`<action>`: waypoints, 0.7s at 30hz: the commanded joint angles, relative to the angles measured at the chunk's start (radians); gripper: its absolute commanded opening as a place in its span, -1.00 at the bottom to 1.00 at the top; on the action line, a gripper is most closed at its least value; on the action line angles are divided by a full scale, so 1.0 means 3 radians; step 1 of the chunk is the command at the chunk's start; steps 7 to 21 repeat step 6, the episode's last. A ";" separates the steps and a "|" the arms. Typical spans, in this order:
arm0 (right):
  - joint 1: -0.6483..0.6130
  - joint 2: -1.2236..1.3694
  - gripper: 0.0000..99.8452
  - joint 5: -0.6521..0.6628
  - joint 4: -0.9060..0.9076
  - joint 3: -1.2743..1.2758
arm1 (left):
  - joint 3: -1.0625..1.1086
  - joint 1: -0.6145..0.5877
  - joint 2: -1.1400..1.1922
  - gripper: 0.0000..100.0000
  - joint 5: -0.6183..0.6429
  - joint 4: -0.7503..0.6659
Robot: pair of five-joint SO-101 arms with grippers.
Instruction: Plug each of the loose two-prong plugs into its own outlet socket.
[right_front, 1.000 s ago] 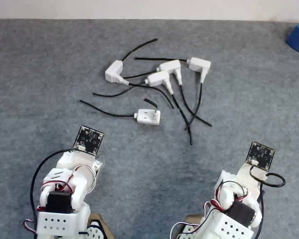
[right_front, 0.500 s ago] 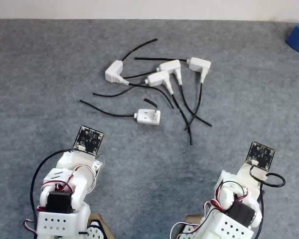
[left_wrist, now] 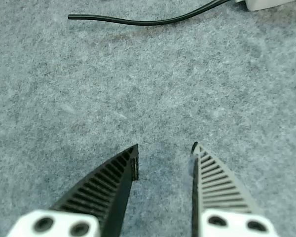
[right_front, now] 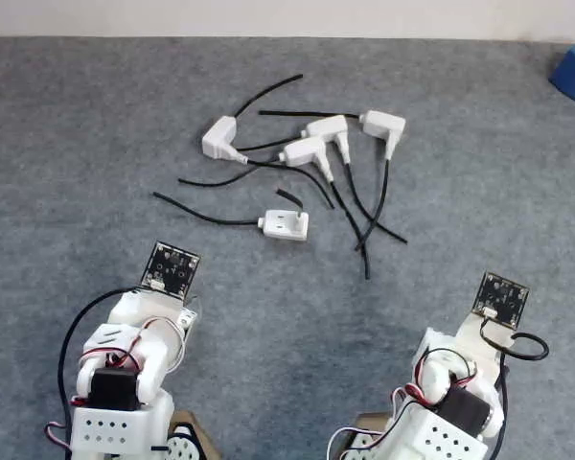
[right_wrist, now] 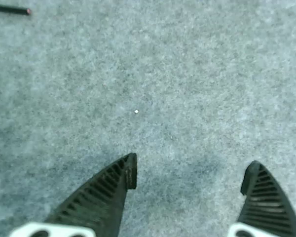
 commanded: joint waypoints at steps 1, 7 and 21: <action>0.0038 -0.0023 -0.34 -0.0015 0.0008 0.0463 | 0.0049 -0.0033 -0.0013 -0.63 0.0010 0.0010; 0.0038 -0.0023 -0.34 -0.0015 0.0008 0.0463 | 0.0049 -0.0033 -0.0013 -0.63 0.0010 0.0010; 0.0038 -0.0023 -0.34 -0.0015 0.0008 0.0463 | 0.0049 -0.0033 -0.0013 -0.63 0.0010 0.0010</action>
